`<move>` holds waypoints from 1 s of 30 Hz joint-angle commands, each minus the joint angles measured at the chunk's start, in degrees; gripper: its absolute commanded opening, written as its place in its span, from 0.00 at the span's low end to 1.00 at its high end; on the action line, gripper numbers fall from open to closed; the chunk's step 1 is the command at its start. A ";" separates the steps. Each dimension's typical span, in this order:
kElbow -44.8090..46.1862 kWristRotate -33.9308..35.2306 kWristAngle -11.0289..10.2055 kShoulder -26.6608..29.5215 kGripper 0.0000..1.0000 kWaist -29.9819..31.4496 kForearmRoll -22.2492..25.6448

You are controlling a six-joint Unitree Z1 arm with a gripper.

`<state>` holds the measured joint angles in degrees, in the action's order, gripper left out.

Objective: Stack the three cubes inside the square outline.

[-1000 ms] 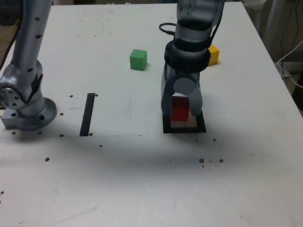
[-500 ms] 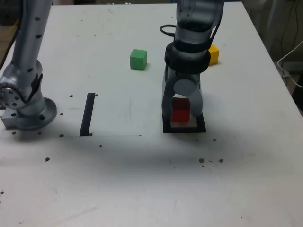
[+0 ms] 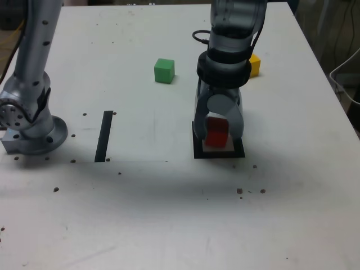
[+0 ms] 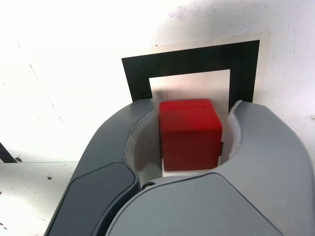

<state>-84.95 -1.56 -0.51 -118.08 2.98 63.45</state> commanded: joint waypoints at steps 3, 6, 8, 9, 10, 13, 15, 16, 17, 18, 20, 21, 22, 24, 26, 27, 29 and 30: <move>0.06 -0.28 0.05 0.09 0.84 -0.17 -0.17; 0.17 -0.28 -0.05 0.14 0.94 -0.25 -0.17; 0.28 -0.28 -0.13 0.22 0.98 -0.26 -0.12; 0.32 -0.28 -0.17 0.31 0.99 -0.26 -0.08; 0.32 -0.28 -0.19 0.50 0.99 -0.26 -0.01; 0.10 -0.28 -0.28 1.01 0.99 -0.26 0.22; -0.10 -0.28 -0.35 1.30 0.99 -0.26 0.33; -0.19 -0.28 -0.37 1.43 0.99 -0.26 0.37; -0.27 -0.28 -0.35 1.56 0.99 -0.26 0.42; -0.33 -0.28 -0.31 1.71 0.99 -0.26 0.48; -0.38 -0.23 -0.18 2.09 0.99 -0.26 0.67; -0.40 -0.21 -0.12 2.31 0.99 -0.26 0.78; -0.44 -0.18 -0.07 2.51 0.99 -0.26 0.91; -0.59 -0.13 -0.02 2.86 0.99 -0.32 1.43; -0.85 -0.11 -0.02 3.05 0.99 -0.50 2.30; -1.01 -0.11 -0.02 3.09 0.99 -0.64 2.79; -1.25 -0.11 -0.02 3.12 0.99 -1.03 3.79; -1.40 -0.12 -0.02 3.14 0.99 -1.33 4.28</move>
<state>-85.96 -1.72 -0.57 -115.37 2.26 66.91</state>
